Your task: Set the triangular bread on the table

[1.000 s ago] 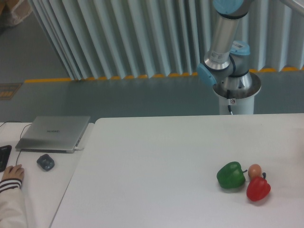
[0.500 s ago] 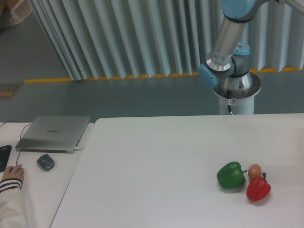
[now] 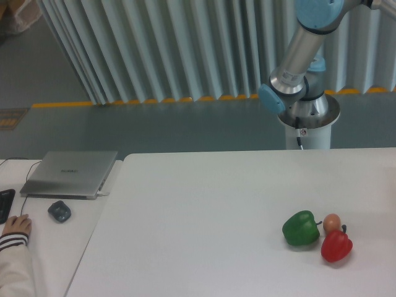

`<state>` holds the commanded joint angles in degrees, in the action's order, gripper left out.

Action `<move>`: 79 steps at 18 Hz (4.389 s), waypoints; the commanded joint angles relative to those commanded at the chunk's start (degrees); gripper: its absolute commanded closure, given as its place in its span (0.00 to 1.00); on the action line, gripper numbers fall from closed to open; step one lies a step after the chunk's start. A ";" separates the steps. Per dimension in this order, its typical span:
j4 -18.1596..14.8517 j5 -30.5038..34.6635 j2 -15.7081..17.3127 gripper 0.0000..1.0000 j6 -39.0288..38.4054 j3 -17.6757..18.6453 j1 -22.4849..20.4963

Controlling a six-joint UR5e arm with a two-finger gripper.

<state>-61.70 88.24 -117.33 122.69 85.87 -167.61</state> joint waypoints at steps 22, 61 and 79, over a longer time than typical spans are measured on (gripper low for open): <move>-0.17 7.20 0.00 0.89 -4.04 -0.52 3.34; -26.12 -12.39 10.20 0.91 -35.56 -4.57 18.09; -5.27 -13.29 6.51 0.90 -73.65 -1.32 37.43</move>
<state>-66.97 74.96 -110.83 49.05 84.55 -130.18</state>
